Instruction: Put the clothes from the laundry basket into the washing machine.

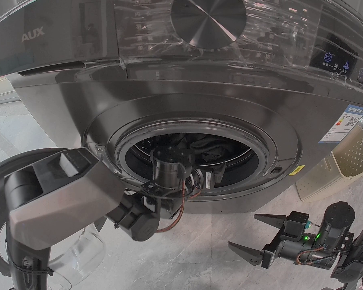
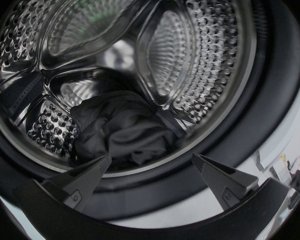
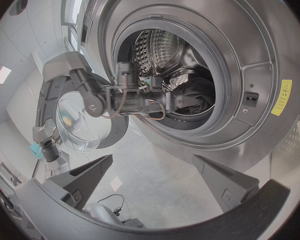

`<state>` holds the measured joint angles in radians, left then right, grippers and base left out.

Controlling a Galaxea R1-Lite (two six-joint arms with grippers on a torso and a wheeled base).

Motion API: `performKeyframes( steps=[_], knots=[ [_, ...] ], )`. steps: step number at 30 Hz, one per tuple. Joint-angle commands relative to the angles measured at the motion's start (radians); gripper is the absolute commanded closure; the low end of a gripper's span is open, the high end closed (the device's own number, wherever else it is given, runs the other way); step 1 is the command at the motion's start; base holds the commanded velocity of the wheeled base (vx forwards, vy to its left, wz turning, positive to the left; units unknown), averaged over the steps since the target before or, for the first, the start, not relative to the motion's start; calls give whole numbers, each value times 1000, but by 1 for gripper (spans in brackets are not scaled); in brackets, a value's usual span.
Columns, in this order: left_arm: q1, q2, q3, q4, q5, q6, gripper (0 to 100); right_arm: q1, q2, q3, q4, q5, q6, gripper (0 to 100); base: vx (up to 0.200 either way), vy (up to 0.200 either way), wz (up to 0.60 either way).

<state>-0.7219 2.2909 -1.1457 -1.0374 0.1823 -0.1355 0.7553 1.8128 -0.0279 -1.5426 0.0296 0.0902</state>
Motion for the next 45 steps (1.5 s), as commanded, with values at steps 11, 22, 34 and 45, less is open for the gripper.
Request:
performKeyframes(
  steps=[11,22,34,45],
  knots=[
    [-271,-682,830,-158,-72,28,0,-5,-234,28,53,-10,-6,0,0,0,0],
    [-248,-915,966,-145,-104,25,0,-117,-510,28,305,-96,-6,0,0,0,0],
    [-45,-1137,1077,-133,-57,93,0,-361,-842,28,590,-145,-7,0,-67,0,0],
    [130,-1384,1146,13,-66,99,0,-481,-1083,23,792,-137,-12,0,-91,0,0]
  ],
)
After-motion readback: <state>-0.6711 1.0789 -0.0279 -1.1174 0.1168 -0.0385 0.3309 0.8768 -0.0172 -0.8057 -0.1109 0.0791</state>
